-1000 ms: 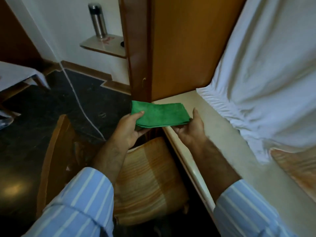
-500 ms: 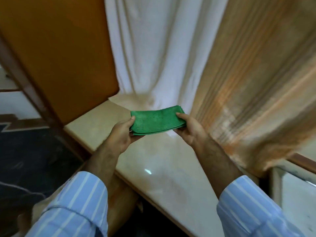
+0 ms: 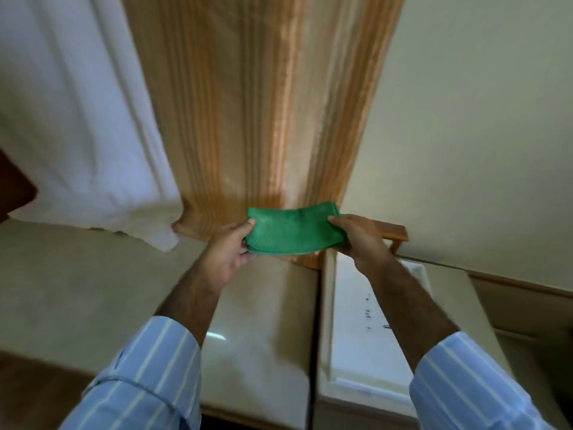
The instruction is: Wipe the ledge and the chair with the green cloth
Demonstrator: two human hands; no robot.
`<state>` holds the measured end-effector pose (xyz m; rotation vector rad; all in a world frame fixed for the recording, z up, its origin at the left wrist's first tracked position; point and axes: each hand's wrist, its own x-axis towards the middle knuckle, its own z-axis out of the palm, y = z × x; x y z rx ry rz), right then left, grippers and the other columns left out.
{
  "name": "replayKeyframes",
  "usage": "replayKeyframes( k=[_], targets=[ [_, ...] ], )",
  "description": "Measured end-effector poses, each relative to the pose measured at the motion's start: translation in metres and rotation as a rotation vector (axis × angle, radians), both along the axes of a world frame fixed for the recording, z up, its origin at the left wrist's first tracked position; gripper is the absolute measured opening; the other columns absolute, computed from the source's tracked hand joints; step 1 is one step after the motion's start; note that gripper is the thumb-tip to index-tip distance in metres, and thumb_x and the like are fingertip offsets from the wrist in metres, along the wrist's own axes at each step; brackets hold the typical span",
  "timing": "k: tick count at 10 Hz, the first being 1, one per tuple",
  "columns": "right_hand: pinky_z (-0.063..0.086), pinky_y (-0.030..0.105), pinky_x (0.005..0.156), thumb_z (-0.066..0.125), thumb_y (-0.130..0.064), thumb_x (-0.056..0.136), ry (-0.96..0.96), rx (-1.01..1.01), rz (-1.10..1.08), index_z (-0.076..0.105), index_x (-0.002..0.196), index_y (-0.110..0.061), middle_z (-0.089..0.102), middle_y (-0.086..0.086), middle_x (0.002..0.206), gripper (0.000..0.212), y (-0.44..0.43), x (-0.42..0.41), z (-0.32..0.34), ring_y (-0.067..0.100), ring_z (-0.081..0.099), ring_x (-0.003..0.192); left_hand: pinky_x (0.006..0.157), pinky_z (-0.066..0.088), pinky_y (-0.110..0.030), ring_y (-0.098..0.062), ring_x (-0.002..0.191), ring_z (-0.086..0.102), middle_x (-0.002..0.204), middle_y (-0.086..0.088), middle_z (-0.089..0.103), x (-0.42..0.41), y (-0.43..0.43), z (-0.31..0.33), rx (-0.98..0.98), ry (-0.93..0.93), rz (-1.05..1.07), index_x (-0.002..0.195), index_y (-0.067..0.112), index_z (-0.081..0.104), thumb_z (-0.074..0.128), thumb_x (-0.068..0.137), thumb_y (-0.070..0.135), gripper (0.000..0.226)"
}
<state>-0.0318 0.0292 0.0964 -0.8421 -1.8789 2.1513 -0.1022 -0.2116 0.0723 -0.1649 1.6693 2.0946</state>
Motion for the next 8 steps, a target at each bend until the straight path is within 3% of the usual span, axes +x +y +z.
replayKeyframes(
  k=[1, 2, 3, 4, 5, 6, 7, 8],
  targets=[
    [0.064, 0.027, 0.064, 0.077, -0.020, 0.094, -0.061, 0.150, -0.049, 0.077, 0.099, -0.013, 0.081, 0.011, 0.104, 0.008, 0.057, 0.042, -0.011, 0.022, 0.078, 0.092, 0.073, 0.058, -0.032, -0.025, 0.094, 0.069, 0.115, -0.014, 0.070, 0.028, 0.057, -0.012, 0.017, -0.005, -0.078, 0.122, 0.005, 0.064, 0.059, 0.098, 0.017, 0.027],
    [0.067, 0.042, 0.082, 0.079, -0.025, 0.093, -0.212, 0.337, -0.049, 0.078, 0.094, -0.009, 0.080, 0.016, 0.105, 0.016, 0.106, 0.081, -0.035, 0.030, 0.078, 0.098, 0.068, 0.061, -0.033, -0.033, 0.101, 0.068, 0.115, -0.019, 0.070, 0.057, 0.100, -0.031, -0.032, -0.039, -0.153, 0.122, 0.002, 0.064, 0.062, 0.095, 0.011, 0.028],
    [0.064, 0.047, 0.093, 0.080, -0.030, 0.092, -0.421, 0.581, -0.006, 0.082, 0.094, -0.005, 0.081, 0.015, 0.093, 0.026, 0.141, 0.116, -0.062, 0.031, 0.078, 0.092, 0.063, 0.060, -0.033, -0.029, 0.085, 0.074, 0.103, -0.018, 0.075, 0.083, 0.134, -0.055, -0.123, -0.045, -0.241, 0.113, 0.003, 0.068, 0.065, 0.092, 0.007, 0.021],
    [0.059, 0.029, 0.076, 0.078, -0.038, 0.093, -0.590, 0.724, 0.084, 0.083, 0.094, -0.008, 0.076, 0.002, 0.075, 0.030, 0.156, 0.146, -0.086, 0.017, 0.074, 0.074, 0.062, 0.061, -0.035, -0.029, 0.077, 0.075, 0.095, -0.017, 0.077, 0.102, 0.156, -0.082, -0.258, 0.006, -0.263, 0.102, 0.004, 0.072, 0.070, 0.088, 0.006, 0.014],
    [0.050, 0.021, 0.063, 0.078, -0.038, 0.092, -0.670, 0.767, 0.098, 0.083, 0.096, -0.010, 0.071, -0.005, 0.071, 0.029, 0.161, 0.168, -0.110, 0.008, 0.067, 0.068, 0.071, 0.063, -0.047, -0.033, 0.078, 0.075, 0.089, -0.016, 0.077, 0.116, 0.173, -0.104, -0.355, 0.018, -0.274, 0.100, 0.005, 0.074, 0.074, 0.085, 0.009, 0.015],
    [0.063, 0.031, 0.084, 0.080, -0.032, 0.092, -0.702, 0.744, 0.098, 0.080, 0.104, -0.009, 0.080, 0.005, 0.094, 0.026, 0.159, 0.178, -0.127, 0.017, 0.074, 0.085, 0.075, 0.062, -0.051, -0.029, 0.079, 0.075, 0.088, -0.013, 0.078, 0.123, 0.177, -0.120, -0.525, 0.103, -0.347, 0.093, 0.007, 0.076, 0.077, 0.081, 0.014, 0.014],
    [0.062, 0.039, 0.098, 0.073, -0.023, 0.095, -0.708, 0.943, 0.157, 0.067, 0.132, -0.013, 0.075, 0.009, 0.120, 0.038, 0.151, 0.181, -0.132, 0.025, 0.074, 0.107, 0.081, 0.061, -0.041, -0.020, 0.081, 0.072, 0.086, -0.002, 0.076, 0.120, 0.178, -0.126, -0.757, 0.298, -0.394, 0.089, 0.013, 0.076, 0.075, 0.081, 0.017, 0.009],
    [0.058, 0.038, 0.103, 0.065, -0.032, 0.100, -0.588, 1.180, 0.219, 0.040, 0.157, -0.025, 0.065, 0.005, 0.140, 0.063, 0.155, 0.173, -0.118, 0.023, 0.067, 0.124, 0.097, 0.051, -0.031, -0.022, 0.109, 0.065, 0.121, -0.007, 0.070, 0.106, 0.182, -0.107, -0.888, 0.497, -0.427, 0.121, 0.011, 0.066, 0.069, 0.087, 0.020, 0.036]
  ],
)
